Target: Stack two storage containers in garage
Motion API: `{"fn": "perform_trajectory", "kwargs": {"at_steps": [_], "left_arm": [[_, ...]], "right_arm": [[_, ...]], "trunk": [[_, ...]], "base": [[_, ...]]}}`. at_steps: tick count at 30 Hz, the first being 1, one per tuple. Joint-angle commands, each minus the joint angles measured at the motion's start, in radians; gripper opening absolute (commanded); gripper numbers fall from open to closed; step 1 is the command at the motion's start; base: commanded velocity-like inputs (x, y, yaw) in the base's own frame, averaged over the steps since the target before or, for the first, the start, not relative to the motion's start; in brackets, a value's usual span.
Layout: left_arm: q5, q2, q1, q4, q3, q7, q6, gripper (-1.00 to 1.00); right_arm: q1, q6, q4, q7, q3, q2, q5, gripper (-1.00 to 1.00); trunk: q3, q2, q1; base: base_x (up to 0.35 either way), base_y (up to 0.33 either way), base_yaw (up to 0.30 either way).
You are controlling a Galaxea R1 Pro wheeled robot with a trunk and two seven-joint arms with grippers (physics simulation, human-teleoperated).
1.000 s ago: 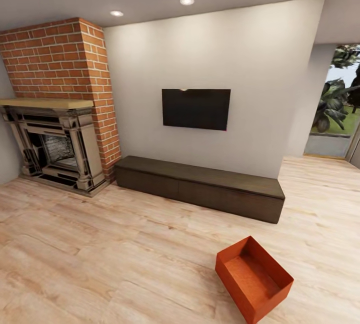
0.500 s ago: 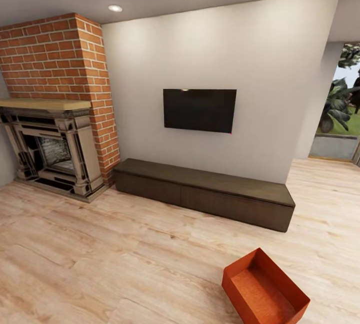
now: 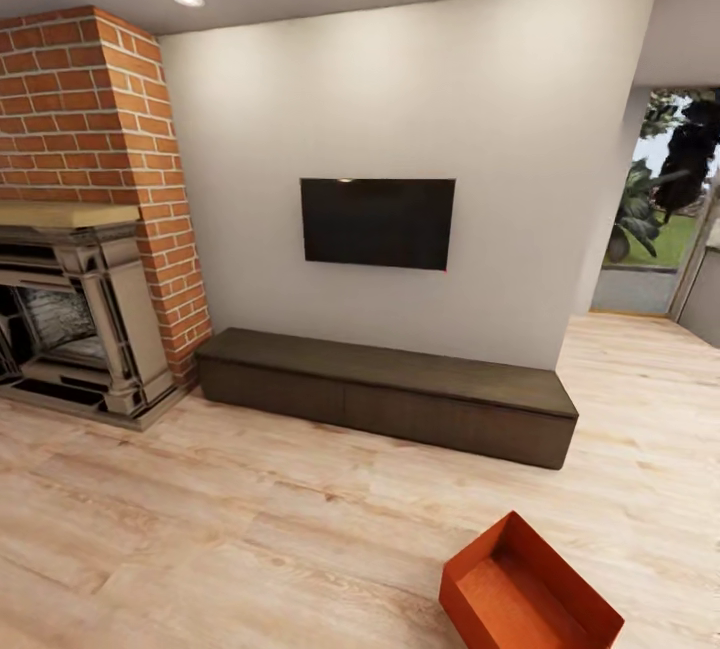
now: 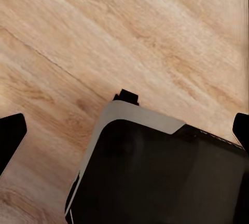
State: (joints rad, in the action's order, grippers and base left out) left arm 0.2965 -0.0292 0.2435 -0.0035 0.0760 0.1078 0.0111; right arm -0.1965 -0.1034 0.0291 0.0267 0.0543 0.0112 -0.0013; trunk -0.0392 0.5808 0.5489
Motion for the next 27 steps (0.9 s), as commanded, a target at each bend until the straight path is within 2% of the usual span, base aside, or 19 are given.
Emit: {"fn": "perform_trajectory", "kwargs": {"at_steps": [1, 10, 27], "left_arm": [[0.001, 0.000, 0.000, 0.000, 0.007, 0.001, 0.001, 1.00], [0.001, 0.000, 0.000, 0.000, 0.008, 0.002, 0.003, 1.00], [0.006, 0.002, 0.000, -0.001, 0.008, 0.003, 0.003, 1.00]], "right_arm": [[-0.002, -0.006, 0.003, 0.002, 0.005, 0.000, 0.000, 1.00], [-0.002, -0.004, 0.003, 0.002, 0.005, 0.000, 0.000, 1.00], [-0.001, -0.002, 0.003, 0.002, 0.005, 0.001, 0.001, 1.00]], "trunk": [[-0.002, 0.001, 0.001], [-0.002, 0.001, 0.001], [-0.002, 0.001, 0.001]], "base": [[0.322, 0.099, -0.244], [0.257, 0.085, -0.245], [0.015, 0.004, -0.245]]}}
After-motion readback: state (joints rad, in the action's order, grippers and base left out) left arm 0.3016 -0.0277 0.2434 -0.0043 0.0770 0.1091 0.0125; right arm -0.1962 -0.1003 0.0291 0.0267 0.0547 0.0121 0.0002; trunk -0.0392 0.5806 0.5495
